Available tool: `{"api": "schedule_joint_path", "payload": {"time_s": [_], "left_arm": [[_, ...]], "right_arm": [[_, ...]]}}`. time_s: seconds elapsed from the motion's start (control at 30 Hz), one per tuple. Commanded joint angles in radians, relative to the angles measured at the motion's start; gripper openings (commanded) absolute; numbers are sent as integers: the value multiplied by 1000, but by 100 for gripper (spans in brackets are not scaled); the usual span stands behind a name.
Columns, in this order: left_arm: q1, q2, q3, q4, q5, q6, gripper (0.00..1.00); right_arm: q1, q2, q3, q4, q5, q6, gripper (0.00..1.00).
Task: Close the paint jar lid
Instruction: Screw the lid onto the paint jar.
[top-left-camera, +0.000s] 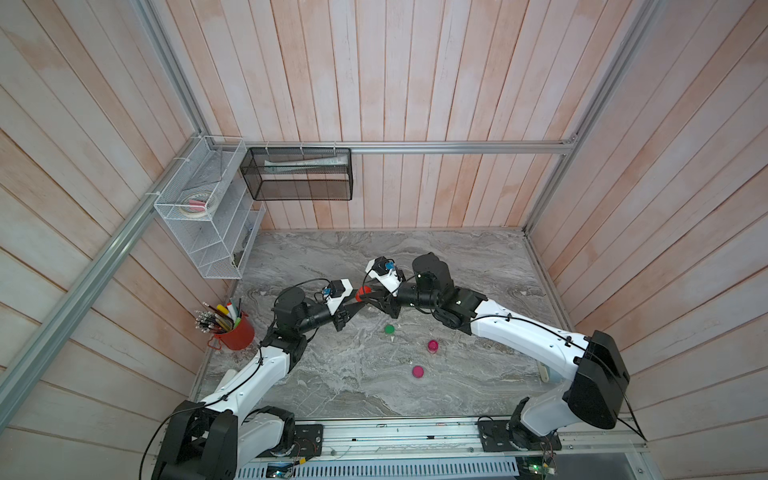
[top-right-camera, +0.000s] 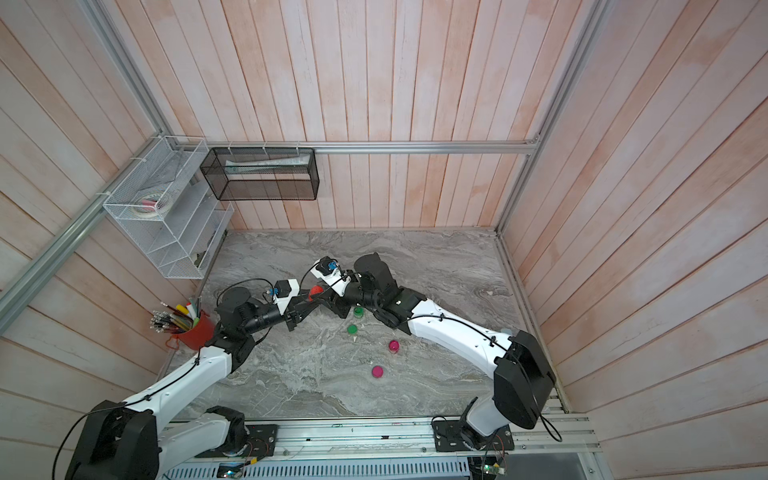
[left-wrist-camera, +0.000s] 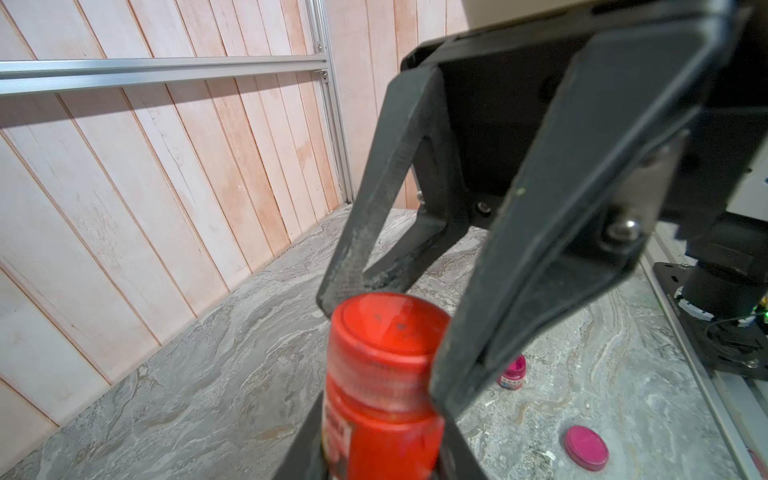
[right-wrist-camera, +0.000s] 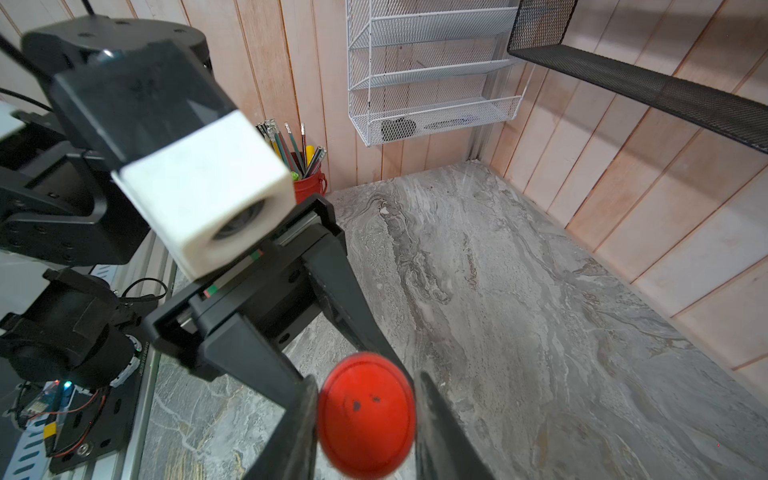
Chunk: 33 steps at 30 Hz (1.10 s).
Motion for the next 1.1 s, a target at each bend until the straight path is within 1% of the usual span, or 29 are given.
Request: {"api": "schedule_joint_path", "payload": {"time_s": [0.0,0.13,0.23,0.6,0.9,1.07], "left_arm": [[-2,-14,21,27,1,14,28],[-2,-23,19,30,-13,17,28],[-2,-28,14,39,-30,18,28],[-1,-69,-19,103,-157,28,28],[-2,-119,-54,163,-289,49,28],[-6,-148,-79,201,-396,62,28]], "right_arm": [[12,8,21,-14,-1,13,32],[14,18,32,-29,2,18,29],[18,25,40,-38,14,25,28],[55,79,88,-60,63,89,28],[72,156,160,-110,107,166,27],[75,206,216,-152,148,267,27]]}}
